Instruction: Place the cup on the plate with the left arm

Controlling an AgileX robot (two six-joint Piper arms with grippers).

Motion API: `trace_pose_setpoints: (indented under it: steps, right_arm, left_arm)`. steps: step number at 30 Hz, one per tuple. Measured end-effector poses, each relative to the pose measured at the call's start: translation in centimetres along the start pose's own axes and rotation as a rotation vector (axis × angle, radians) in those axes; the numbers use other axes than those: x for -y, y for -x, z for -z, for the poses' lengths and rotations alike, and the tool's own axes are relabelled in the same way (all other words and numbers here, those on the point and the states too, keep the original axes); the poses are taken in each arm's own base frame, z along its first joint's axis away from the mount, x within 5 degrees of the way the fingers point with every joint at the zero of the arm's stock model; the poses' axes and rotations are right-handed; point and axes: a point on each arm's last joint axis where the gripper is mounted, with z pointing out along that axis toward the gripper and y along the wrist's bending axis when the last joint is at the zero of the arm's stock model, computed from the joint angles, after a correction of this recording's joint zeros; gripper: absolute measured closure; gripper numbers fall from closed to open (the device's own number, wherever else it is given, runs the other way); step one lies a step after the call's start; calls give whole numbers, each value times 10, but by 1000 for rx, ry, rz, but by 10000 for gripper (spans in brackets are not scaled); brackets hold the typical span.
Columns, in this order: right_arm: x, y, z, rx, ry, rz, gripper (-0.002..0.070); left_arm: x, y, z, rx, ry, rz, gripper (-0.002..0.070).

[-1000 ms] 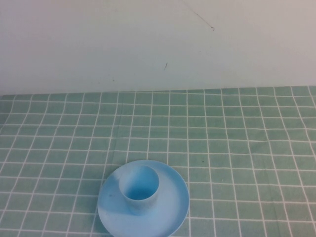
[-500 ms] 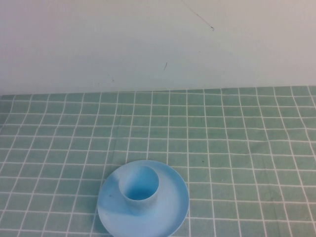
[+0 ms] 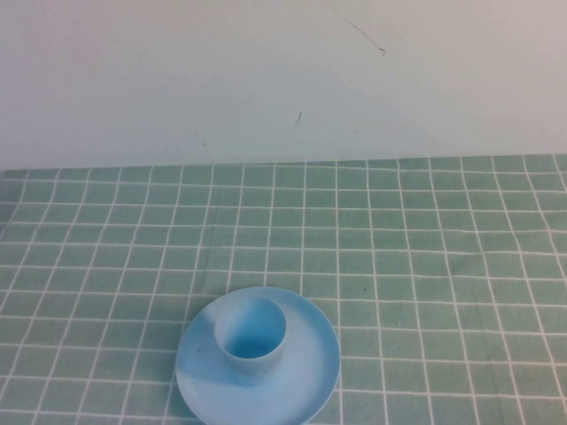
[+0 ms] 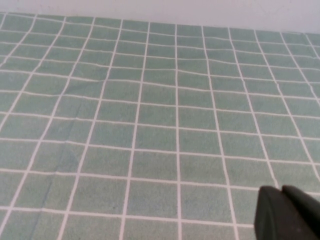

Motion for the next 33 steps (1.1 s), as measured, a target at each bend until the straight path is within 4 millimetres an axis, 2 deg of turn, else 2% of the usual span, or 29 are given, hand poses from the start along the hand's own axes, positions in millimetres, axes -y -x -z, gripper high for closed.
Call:
trace_pose_setpoints:
  steps: [3, 8, 13, 18, 33]
  right_arm:
    - [0, 0, 0, 0, 0, 0, 678]
    - [0, 0, 0, 0, 0, 0, 678]
    - [0, 0, 0, 0, 0, 0, 678]
    - [0, 0, 0, 0, 0, 0, 678]
    - [0, 0, 0, 0, 0, -2, 678]
  left_arm:
    - [-6, -45, -17, -1, 35, 80, 657]
    - [-26, -110, -58, 16, 90, 161, 657]
    - [-46, -164, -85, 7, 130, 151, 657]
    - [-50, -182, -86, -112, 165, 155, 657]
    - [-50, -184, -86, -128, 167, 150, 657]
